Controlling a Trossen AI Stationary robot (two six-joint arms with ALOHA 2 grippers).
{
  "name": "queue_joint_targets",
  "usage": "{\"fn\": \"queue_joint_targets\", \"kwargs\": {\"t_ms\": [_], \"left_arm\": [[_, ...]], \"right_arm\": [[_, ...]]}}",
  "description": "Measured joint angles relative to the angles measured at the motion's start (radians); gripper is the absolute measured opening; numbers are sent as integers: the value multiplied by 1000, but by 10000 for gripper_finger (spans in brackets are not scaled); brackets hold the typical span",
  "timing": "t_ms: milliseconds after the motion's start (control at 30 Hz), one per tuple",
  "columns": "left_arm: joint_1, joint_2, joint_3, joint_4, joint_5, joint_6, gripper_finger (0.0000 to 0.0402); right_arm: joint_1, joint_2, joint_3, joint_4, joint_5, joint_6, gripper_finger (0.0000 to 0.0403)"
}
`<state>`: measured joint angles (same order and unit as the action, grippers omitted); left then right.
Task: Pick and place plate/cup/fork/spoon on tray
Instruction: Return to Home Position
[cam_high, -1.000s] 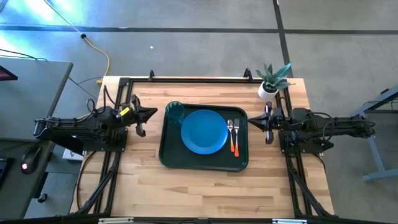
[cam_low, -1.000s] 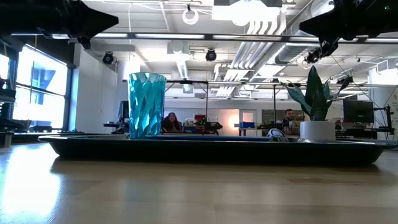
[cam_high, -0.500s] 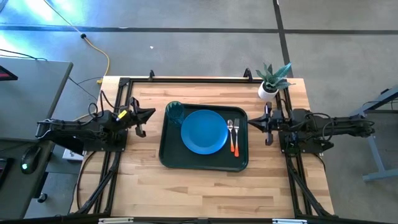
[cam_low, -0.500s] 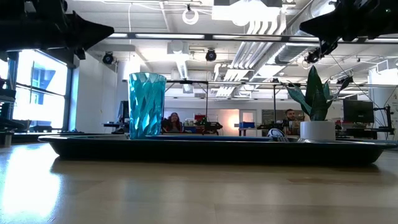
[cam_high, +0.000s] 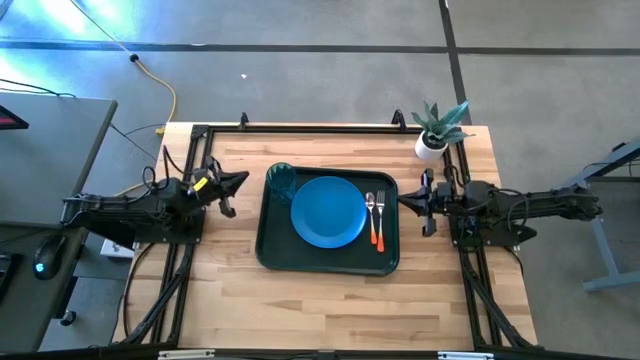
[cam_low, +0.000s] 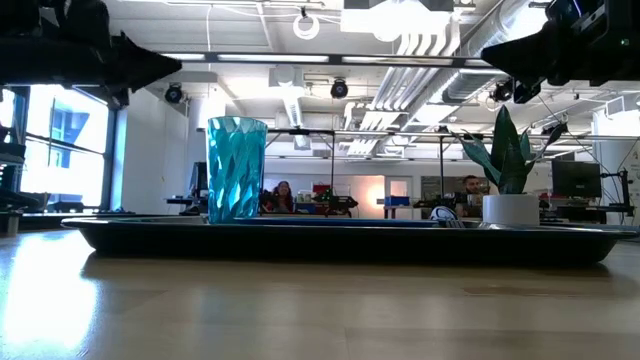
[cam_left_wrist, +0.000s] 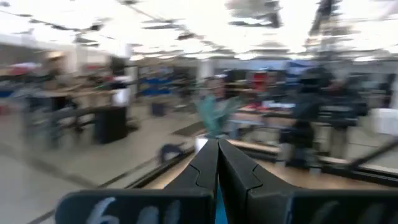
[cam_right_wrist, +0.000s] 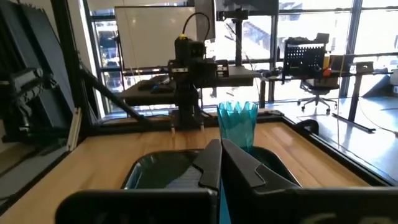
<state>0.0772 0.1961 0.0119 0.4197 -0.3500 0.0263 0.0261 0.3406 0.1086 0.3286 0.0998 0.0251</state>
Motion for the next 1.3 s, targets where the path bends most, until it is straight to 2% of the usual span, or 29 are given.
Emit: {"fn": "queue_joint_targets", "kwargs": {"t_ms": [133,333,467,567,733,933,1100,1200,1300], "left_arm": [[1,-61,0,-103,-126,-19,0],[-2,-194,0,-173,-78,-15,0],[-16,-192,46,-295,-52,-35,0],[-36,-192,47,-324,-39,-76,0],[-79,-193,-1,-262,4,-71,0],[-99,-191,0,-297,-43,2,0],[-99,-193,1,-219,44,65,0],[-94,-192,1,-214,49,157,0],[-82,-193,0,-143,88,174,0]], "right_arm": [[7,-29,3,1,0,19,2],[21,-121,3,-82,32,2,2],[35,-191,-33,-119,26,60,2],[60,-242,-84,-125,42,70,2],[92,-306,-98,-157,128,69,2],[145,-326,-99,-206,96,8,2],[186,-330,-99,-233,131,-10,2],[202,-338,-99,-230,135,-78,2],[204,-338,-99,-240,136,-86,2]]}}
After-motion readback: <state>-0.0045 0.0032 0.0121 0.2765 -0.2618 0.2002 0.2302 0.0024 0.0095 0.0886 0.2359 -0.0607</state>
